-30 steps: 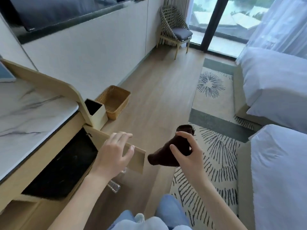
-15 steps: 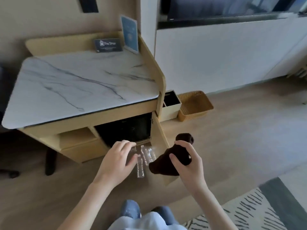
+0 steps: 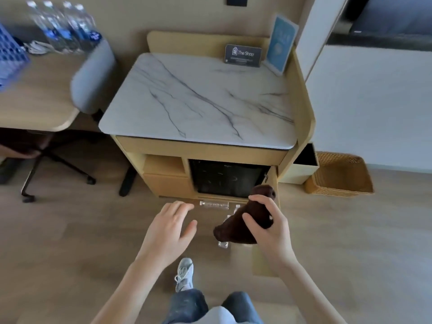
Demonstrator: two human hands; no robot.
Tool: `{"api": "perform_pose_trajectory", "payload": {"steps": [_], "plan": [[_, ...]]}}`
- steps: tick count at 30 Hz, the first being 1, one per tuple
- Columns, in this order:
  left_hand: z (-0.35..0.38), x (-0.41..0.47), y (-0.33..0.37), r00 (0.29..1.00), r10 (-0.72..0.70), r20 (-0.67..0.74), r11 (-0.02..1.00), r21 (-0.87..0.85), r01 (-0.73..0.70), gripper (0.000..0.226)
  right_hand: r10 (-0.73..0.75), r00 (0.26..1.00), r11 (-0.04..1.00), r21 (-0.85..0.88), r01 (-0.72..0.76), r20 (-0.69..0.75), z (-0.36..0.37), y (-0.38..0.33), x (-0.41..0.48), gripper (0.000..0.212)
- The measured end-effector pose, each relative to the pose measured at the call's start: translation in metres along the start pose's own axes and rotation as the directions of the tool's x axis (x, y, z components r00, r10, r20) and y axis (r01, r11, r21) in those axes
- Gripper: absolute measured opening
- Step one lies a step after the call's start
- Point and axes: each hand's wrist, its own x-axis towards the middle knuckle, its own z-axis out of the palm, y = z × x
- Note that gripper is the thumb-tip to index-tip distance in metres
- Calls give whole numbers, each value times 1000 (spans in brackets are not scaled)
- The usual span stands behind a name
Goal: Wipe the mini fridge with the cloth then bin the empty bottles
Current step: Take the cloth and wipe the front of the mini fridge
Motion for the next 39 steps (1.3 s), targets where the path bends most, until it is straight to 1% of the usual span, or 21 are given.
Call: {"api": "perform_pose_trajectory", "payload": {"steps": [4, 7, 11, 14, 17, 21, 26, 29, 32, 36, 39], "plan": [[-2, 22, -29, 999, 15, 33, 1000, -10, -14, 32, 29, 999, 999, -22, -29, -13, 29, 0, 24, 42], [-5, 46, -52, 996, 64, 65, 998, -17, -63, 32, 41, 998, 999, -18, -41, -50, 53, 0, 42, 45], [3, 87, -81, 985, 129, 113, 992, -6, -129, 32, 50, 995, 999, -5, -51, -82, 78, 11, 75, 44], [19, 115, -102, 984, 129, 120, 992, -9, -129, 32, 59, 995, 998, -20, -61, -79, 93, 31, 100, 43], [51, 134, -124, 987, 98, 124, 995, -25, -95, 33, 74, 995, 996, -52, -77, -60, 107, 67, 123, 43], [123, 159, -159, 989, 109, 103, 994, 7, -110, 31, 66, 997, 994, -82, -68, -29, 132, 146, 159, 46], [244, 187, -217, 988, 124, 96, 992, 0, -125, 34, 58, 998, 990, -129, -54, 30, 173, 277, 193, 44], [325, 198, -264, 980, 171, 105, 985, 18, -174, 35, 45, 998, 990, -138, -38, 47, 200, 359, 214, 45], [403, 208, -316, 969, 210, 129, 973, 68, -219, 47, 15, 998, 991, -136, -7, 57, 224, 438, 233, 44], [498, 219, -380, 957, 241, 164, 961, 99, -259, 55, -24, 997, 994, -109, 31, 68, 249, 531, 250, 43], [556, 227, -420, 937, 302, 175, 933, 146, -328, 51, -68, 995, 990, -122, 77, 69, 266, 595, 261, 44]]}}
